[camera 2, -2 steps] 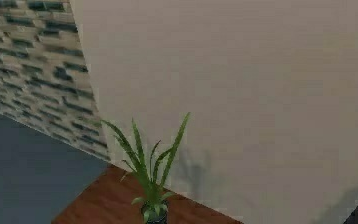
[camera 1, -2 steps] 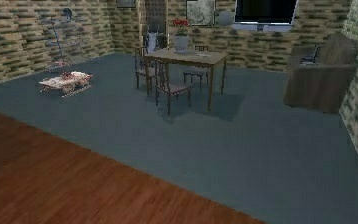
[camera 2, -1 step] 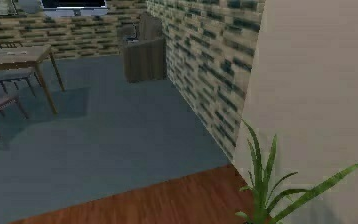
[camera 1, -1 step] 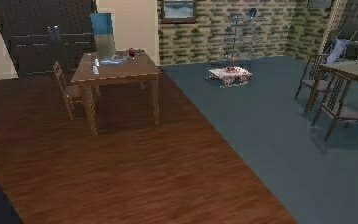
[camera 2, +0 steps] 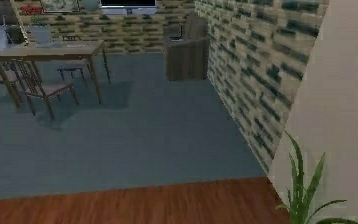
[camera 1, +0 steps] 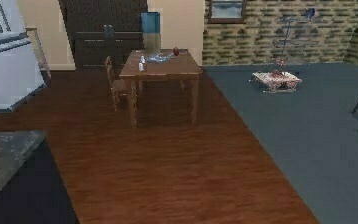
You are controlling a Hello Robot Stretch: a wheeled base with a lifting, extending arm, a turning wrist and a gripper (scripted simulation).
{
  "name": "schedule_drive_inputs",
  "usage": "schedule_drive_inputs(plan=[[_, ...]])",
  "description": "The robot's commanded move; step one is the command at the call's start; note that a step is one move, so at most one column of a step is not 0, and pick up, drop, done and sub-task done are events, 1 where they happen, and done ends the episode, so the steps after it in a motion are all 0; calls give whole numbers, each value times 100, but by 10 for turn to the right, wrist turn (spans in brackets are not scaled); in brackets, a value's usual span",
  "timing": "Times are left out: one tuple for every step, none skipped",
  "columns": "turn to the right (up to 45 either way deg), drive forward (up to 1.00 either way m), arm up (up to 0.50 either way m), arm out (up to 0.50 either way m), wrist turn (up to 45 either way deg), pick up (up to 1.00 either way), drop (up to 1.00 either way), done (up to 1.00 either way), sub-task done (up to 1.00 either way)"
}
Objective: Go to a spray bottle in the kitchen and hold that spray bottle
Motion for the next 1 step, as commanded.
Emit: schedule_drive_inputs(plan=[[0, 100, 0, 0, 0, 0, 0, 0, 0]])
